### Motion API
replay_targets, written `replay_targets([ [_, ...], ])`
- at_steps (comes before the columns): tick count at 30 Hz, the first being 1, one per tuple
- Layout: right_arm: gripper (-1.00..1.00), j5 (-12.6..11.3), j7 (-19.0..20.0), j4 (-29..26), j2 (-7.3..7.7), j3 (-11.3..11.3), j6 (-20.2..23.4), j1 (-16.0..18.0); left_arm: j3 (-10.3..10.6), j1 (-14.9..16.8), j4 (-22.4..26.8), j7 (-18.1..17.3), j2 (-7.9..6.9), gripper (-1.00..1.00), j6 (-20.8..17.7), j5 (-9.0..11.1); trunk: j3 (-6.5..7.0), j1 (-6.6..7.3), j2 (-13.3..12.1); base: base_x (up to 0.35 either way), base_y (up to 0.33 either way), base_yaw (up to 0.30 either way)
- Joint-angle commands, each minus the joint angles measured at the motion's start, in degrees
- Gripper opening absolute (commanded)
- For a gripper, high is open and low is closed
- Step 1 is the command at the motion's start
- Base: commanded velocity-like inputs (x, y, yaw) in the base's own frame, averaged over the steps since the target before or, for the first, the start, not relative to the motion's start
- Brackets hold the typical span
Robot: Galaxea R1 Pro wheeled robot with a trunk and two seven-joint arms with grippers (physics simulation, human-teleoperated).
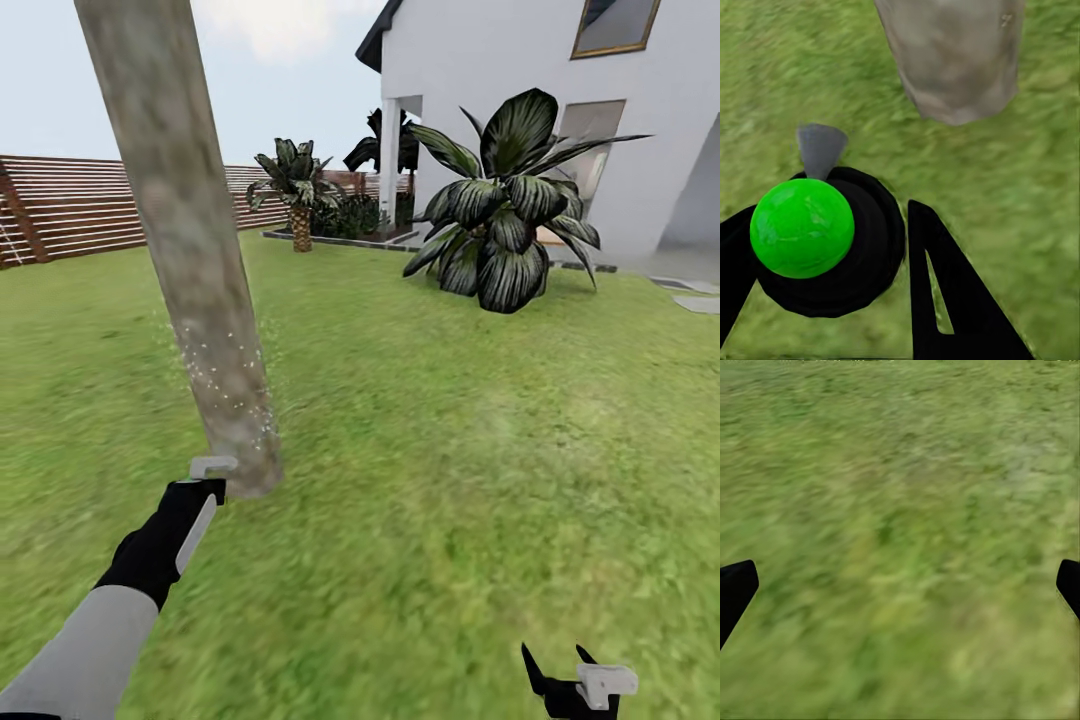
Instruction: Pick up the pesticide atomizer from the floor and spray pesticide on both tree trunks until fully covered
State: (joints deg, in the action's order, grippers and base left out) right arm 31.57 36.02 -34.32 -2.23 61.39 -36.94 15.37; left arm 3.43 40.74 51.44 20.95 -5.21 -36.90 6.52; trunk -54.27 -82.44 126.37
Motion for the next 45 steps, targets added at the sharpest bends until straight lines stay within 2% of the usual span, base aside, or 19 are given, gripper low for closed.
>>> replay_targets([
  [1, 1.00, 0.34, 0.44, -0.08, -0.06, 0.48, -0.20, 0.10, 0.12, 0.04, -0.72, 0.51, -0.74, -1.00, -0.08, 1.00, -0.05, -0.01, 0.03, 0.255, -0.221, 0.037],
  [2, 1.00, 0.34, 0.44, -0.09, -0.06, 0.48, -0.20, 0.10, -0.82, 0.04, -1.24, 0.46, -1.10, -1.00, -0.05, 1.10, -0.05, -0.01, 0.03, 0.289, -0.133, 0.019],
  [4, 1.00, 0.34, 0.45, -0.09, -0.06, 0.48, -0.17, 0.09, -4.31, 0.04, -1.62, 0.10, -1.39, -1.00, -0.03, 1.13, -0.05, -0.01, 0.03, 0.322, -0.048, 0.007],
  [7, 1.00, 0.34, 0.45, -0.09, -0.06, 0.48, -0.19, 0.10, -5.61, 0.04, -1.69, -0.18, -1.38, -1.00, -0.06, 0.85, -0.05, -0.01, 0.03, 0.337, 0.018, 0.001],
  [13, 1.00, 0.34, 0.45, -0.05, -0.06, 0.48, -0.20, 0.10, -5.62, 0.00, -2.03, 0.23, -1.39, -1.00, 0.34, 0.59, -0.05, -0.01, 0.03, 0.135, 0.039, 0.075],
  [16, 1.00, 0.34, 0.45, -0.09, -0.06, 0.48, -0.17, 0.10, -5.70, -0.04, -5.37, 0.28, -1.98, -1.00, 1.44, 0.52, -0.05, -0.01, 0.03, 0.004, 0.001, 0.264],
  [19, 1.00, 0.34, 0.45, -0.11, -0.06, 0.48, -0.19, 0.10, -5.34, -0.05, -9.60, 0.24, -1.93, -1.00, 6.31, 0.53, -0.05, -0.01, 0.03, 0.001, 0.000, 0.147],
  [21, 1.00, 0.34, 0.43, -0.13, -0.06, 0.48, -0.21, 0.08, -5.23, -0.03, -10.27, 0.15, -1.63, -1.00, 7.75, 0.67, -0.05, -0.01, 0.03, 0.000, 0.000, 0.026],
  [23, 1.00, 0.34, 0.45, -0.19, -0.06, 0.48, -0.18, 0.09, -5.19, 0.02, -10.27, 0.07, -1.23, -1.00, 8.02, 0.82, -0.05, -0.01, 0.03, 0.000, -0.107, 0.006],
  [26, 1.00, 0.34, 0.45, -0.22, -0.06, 0.48, -0.17, 0.10, -3.66, 0.04, -10.23, 0.18, -0.34, -1.00, 7.99, 0.79, -0.05, -0.01, 0.03, 0.000, -0.241, 0.001],
  [29, 1.00, 0.34, 0.45, -0.22, -0.06, 0.48, -0.17, 0.09, -2.88, 0.04, -10.22, 0.21, -0.17, -1.00, 7.99, 0.77, -0.05, -0.01, 0.03, 0.014, -0.268, 0.000],
  [38, 1.00, 0.34, 0.45, -0.22, -0.06, 0.48, -0.21, 0.07, -2.90, 0.04, -10.22, 0.22, -0.15, -1.00, 8.07, 0.77, -0.05, -0.01, 0.03, 0.186, -0.197, 0.011],
  [45, 1.00, 0.34, 0.45, -0.22, -0.06, 0.48, -0.20, 0.09, -2.81, 0.04, -9.94, 0.23, -0.15, -1.00, 8.09, 0.77, -0.05, -0.01, 0.03, 0.038, -0.264, 0.230],
])
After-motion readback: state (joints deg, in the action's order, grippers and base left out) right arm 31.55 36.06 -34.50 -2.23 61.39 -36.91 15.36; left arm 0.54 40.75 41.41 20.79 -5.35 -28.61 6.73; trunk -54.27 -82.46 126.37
